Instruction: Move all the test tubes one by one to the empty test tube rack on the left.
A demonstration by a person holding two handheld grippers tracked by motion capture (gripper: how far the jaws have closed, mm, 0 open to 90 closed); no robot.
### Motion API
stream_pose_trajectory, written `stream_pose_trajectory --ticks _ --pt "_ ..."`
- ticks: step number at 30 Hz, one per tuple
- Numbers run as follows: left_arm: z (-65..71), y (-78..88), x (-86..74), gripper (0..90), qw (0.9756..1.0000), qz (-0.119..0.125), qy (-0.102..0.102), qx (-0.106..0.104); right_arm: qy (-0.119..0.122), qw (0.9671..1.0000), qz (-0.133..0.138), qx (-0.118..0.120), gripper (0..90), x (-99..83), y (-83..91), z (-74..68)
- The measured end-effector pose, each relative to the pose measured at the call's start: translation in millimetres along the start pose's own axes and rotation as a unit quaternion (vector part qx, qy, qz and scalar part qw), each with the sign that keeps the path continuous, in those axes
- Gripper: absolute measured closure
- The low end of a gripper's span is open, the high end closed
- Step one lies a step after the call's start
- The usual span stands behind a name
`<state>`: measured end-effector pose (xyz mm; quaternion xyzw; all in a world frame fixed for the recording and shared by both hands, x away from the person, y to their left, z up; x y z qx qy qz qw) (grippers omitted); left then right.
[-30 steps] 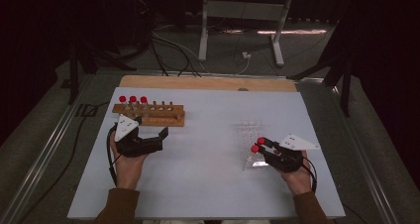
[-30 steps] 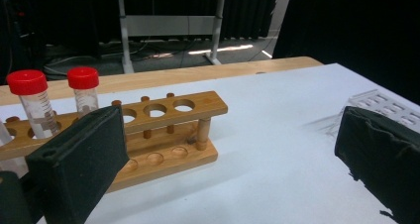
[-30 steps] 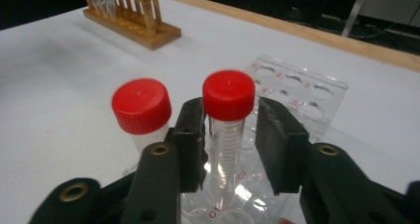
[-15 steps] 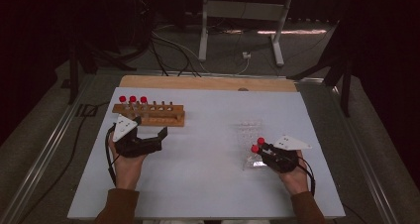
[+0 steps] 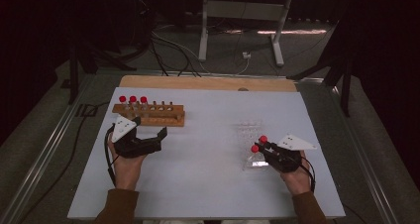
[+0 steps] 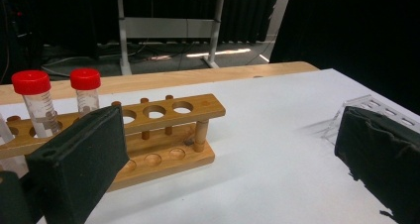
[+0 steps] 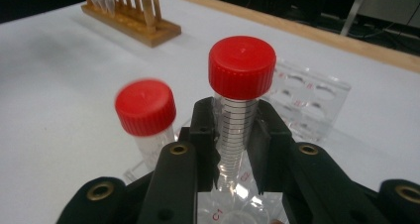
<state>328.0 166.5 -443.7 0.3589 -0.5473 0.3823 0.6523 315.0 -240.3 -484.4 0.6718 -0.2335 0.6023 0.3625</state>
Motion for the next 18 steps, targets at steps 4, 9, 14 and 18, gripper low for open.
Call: stream_pose_trajectory --ticks 4,9,14,18 --pt "0.3 0.3 0.4 0.6 1.0000 0.000 0.000 -0.001 -0.002 1.0000 -0.001 -0.004 74.2 6.9 2.4 -0.4" --pt "0.8 0.6 0.6 0.6 1.0000 -0.001 -0.001 -0.003 -0.006 1.0000 0.002 -0.007 74.3 13.1 5.4 -0.7" --pt "0.5 1.0 0.6 0.6 1.0000 -0.001 -0.001 -0.003 -0.010 0.9999 0.010 -0.008 74.3 20.5 10.7 0.1" --pt "1.3 1.4 1.5 0.6 1.0000 0.001 0.000 -0.005 -0.011 0.9997 0.021 -0.011 74.3 29.6 18.4 2.2"
Point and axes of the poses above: each handheld gripper's, and its own axes: y roughly backward along the jaws, x roughly out of its top, z roughly to its right, the point moved 4 cm from there along -y, roughly forward along the jaws, and after that the axes turned 15 degrees about z, right-handed, at the moved point
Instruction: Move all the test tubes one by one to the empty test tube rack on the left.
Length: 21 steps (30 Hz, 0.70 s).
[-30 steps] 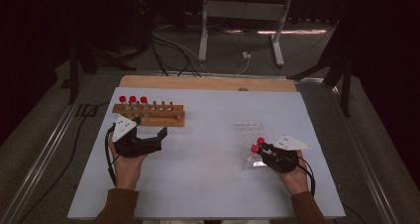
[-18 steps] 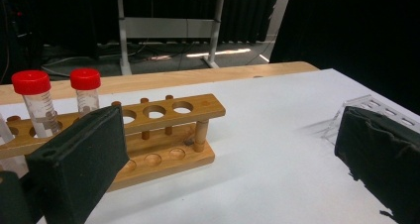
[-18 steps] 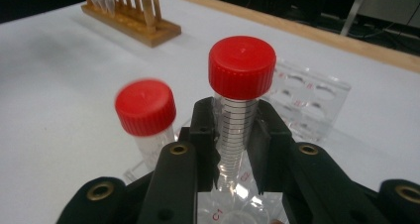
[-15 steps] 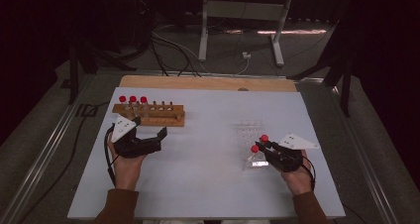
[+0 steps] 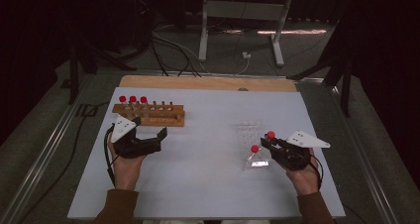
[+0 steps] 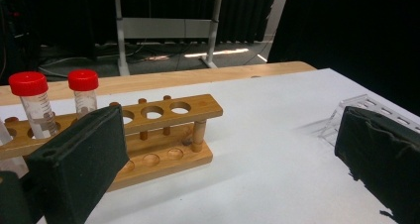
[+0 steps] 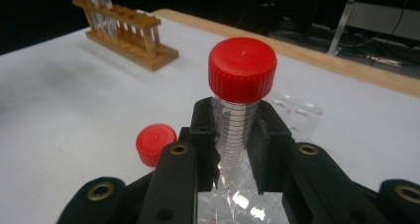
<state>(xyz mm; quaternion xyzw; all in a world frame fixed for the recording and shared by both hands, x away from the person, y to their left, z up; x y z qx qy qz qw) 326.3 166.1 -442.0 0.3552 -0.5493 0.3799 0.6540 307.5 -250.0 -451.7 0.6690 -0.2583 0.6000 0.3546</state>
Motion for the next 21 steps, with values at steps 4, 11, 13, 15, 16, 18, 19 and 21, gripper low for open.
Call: stream_pose_trajectory --ticks 4,11,13,15,16,18,19,21 --pt "2.0 0.4 1.9 0.6 1.0000 0.002 -0.002 -0.004 0.002 1.0000 0.005 -0.001 74.3 8.5 8.0 1.7" --pt "5.8 0.2 3.7 0.6 0.9999 0.002 -0.004 -0.012 0.003 1.0000 -0.004 0.007 74.3 13.8 18.8 3.9" --pt "6.7 0.2 4.0 0.6 0.9999 0.002 -0.003 -0.014 0.003 0.9999 -0.008 0.011 74.3 13.6 20.7 3.1" --pt "7.6 0.2 4.5 0.6 0.9999 0.003 -0.003 -0.016 0.006 0.9998 -0.011 0.016 74.3 13.7 21.7 1.7" --pt "8.2 0.3 4.8 0.6 0.9999 0.003 -0.003 -0.016 0.005 0.9997 -0.012 0.018 74.3 13.9 21.9 0.4" --pt "9.8 0.1 5.3 0.6 0.9998 0.003 -0.004 -0.020 0.007 0.9995 -0.015 0.025 74.2 14.3 21.9 -2.1" --pt "10.9 0.0 5.5 0.6 0.9998 0.003 -0.004 -0.021 0.008 0.9994 -0.017 0.028 74.2 14.4 21.9 -3.5" --pt "13.1 -0.3 6.1 0.6 0.9997 0.003 -0.004 -0.025 0.008 0.9991 -0.020 0.036 74.2 14.7 22.2 -6.8"
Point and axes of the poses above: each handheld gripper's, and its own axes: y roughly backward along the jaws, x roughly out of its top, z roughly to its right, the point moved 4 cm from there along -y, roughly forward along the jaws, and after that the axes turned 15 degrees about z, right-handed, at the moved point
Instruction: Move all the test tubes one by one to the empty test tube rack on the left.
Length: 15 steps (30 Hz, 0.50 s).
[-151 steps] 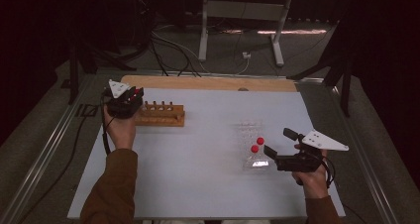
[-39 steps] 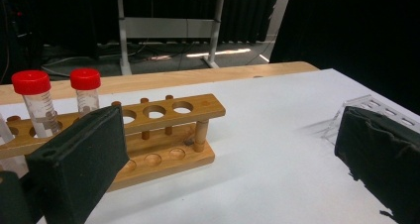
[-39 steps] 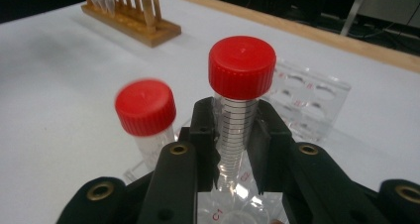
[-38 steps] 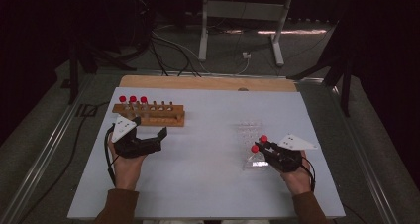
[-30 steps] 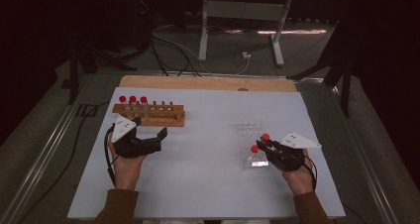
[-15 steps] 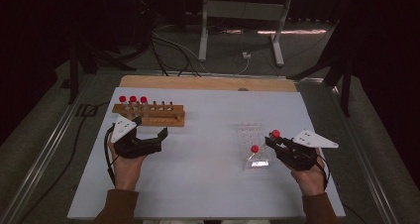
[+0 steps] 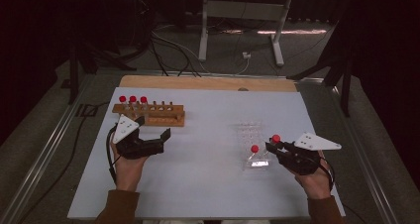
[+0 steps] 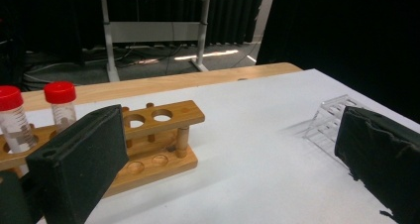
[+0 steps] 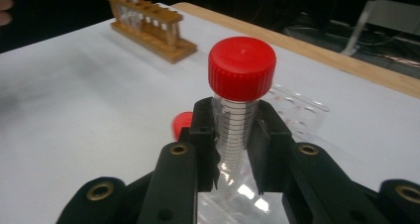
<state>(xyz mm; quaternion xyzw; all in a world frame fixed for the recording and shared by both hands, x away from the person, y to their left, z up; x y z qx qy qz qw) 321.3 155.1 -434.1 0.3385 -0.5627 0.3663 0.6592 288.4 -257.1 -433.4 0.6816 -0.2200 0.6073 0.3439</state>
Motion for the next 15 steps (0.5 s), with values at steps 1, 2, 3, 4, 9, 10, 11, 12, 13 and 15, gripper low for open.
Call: stream_pose_trajectory --ticks 1,2,3,4,9,10,11,12,13,15 --pt "1.3 -0.3 0.3 0.6 1.0000 0.000 -0.001 -0.003 -0.004 1.0000 -0.001 0.008 74.2 0.2 0.1 -1.9" --pt "2.6 -0.6 0.6 0.6 1.0000 0.000 -0.002 -0.005 -0.006 0.9999 -0.002 0.015 74.2 0.5 0.3 -3.8" --pt "4.0 -0.9 1.1 0.6 1.0000 0.000 -0.002 -0.007 -0.005 0.9998 -0.004 0.021 74.2 1.0 0.3 -5.7" --pt "5.6 -1.1 1.6 0.6 1.0000 0.000 -0.002 -0.009 -0.004 0.9997 -0.008 0.025 74.1 1.3 0.0 -7.8" --pt "16.1 -3.3 6.8 0.7 0.9994 0.008 0.012 -0.031 0.000 0.9988 -0.015 0.047 74.1 2.9 -2.6 -15.5" --pt "19.6 -3.9 8.5 0.7 0.9992 0.009 0.011 -0.037 0.000 0.9986 -0.015 0.052 74.2 3.1 -3.6 -17.1" --pt "23.9 -4.7 10.3 0.7 0.9989 0.010 0.010 -0.044 -0.001 0.9984 -0.015 0.055 74.1 3.4 -4.8 -18.6" --pt "28.7 -5.6 12.1 0.7 0.9986 0.009 0.008 -0.051 -0.003 0.9981 -0.014 0.059 74.1 3.5 -6.5 -20.2" --pt "33.9 -6.8 13.8 0.7 0.9981 0.010 0.006 -0.060 -0.003 0.9979 -0.013 0.063 74.1 3.7 -8.4 -22.1" --pt "45.4 -9.5 16.6 1.3 0.9968 0.008 0.005 -0.079 -0.001 0.9975 -0.015 0.069 74.1 4.2 -12.5 -26.9"
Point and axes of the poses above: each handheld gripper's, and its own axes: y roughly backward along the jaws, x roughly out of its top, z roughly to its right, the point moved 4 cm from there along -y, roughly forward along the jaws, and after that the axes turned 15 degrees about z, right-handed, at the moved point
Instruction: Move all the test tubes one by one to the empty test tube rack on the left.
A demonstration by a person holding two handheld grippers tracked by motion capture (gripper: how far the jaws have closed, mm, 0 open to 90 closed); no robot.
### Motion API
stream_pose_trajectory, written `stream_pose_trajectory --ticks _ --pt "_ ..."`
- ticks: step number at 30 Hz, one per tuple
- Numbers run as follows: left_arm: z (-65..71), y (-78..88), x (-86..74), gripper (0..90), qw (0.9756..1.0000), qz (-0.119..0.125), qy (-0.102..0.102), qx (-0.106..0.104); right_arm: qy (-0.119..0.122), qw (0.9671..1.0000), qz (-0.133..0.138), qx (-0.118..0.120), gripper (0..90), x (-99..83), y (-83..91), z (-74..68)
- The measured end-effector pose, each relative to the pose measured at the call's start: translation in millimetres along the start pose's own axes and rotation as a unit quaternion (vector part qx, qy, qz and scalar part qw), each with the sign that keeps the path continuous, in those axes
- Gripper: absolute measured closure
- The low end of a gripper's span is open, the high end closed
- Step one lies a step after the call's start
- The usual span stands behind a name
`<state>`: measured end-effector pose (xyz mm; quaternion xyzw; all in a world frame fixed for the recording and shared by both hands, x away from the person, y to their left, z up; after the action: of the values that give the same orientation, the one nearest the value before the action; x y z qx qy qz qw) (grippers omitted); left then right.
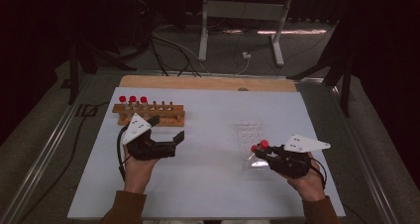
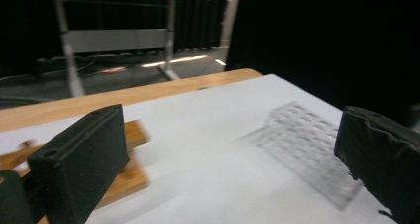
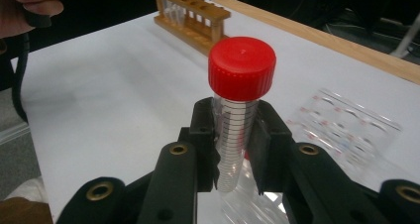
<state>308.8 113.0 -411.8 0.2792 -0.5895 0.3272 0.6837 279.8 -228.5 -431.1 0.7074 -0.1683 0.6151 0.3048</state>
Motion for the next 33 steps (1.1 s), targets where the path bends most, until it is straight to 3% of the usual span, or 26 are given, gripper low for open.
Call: stream_pose_trajectory --ticks 7,16,20,22,26,33 --pt "38.9 -21.7 -2.0 3.5 0.9980 -0.017 -0.004 -0.060 0.004 0.9999 -0.001 0.015 74.1 1.9 -19.4 -12.8" --pt "77.7 -46.6 -15.8 5.5 0.9938 -0.038 -0.005 -0.105 -0.008 0.9998 -0.007 0.014 74.0 -1.2 -39.2 -20.5" --pt "95.2 -55.4 -19.2 8.4 0.9922 -0.040 -0.015 -0.117 -0.010 0.9997 -0.013 0.016 74.0 -3.4 -46.6 -25.7" --pt "102.3 -58.9 -20.9 16.7 0.9921 -0.038 -0.022 -0.118 -0.008 0.9997 -0.015 0.018 74.0 -4.7 -49.5 -28.3" --pt "113.5 -64.3 -25.9 34.3 0.9891 -0.043 -0.030 -0.137 -0.007 0.9996 -0.018 0.021 74.0 -5.8 -52.4 -32.1" --pt "119.5 -69.9 -31.3 58.1 0.9873 -0.053 -0.027 -0.147 -0.007 0.9995 -0.017 0.024 74.0 -5.9 -52.9 -33.9"
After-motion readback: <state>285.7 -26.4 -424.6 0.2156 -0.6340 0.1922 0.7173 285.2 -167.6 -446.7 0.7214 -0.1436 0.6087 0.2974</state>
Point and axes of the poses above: each handheld gripper's, and its own axes: y roughly backward along the jaws, x roughly out of its top, z roughly to its right, the point moved 4 cm from there along -y, roughly forward along the jaws, and after that the axes turned 15 degrees about z, right-handed, at the moved point
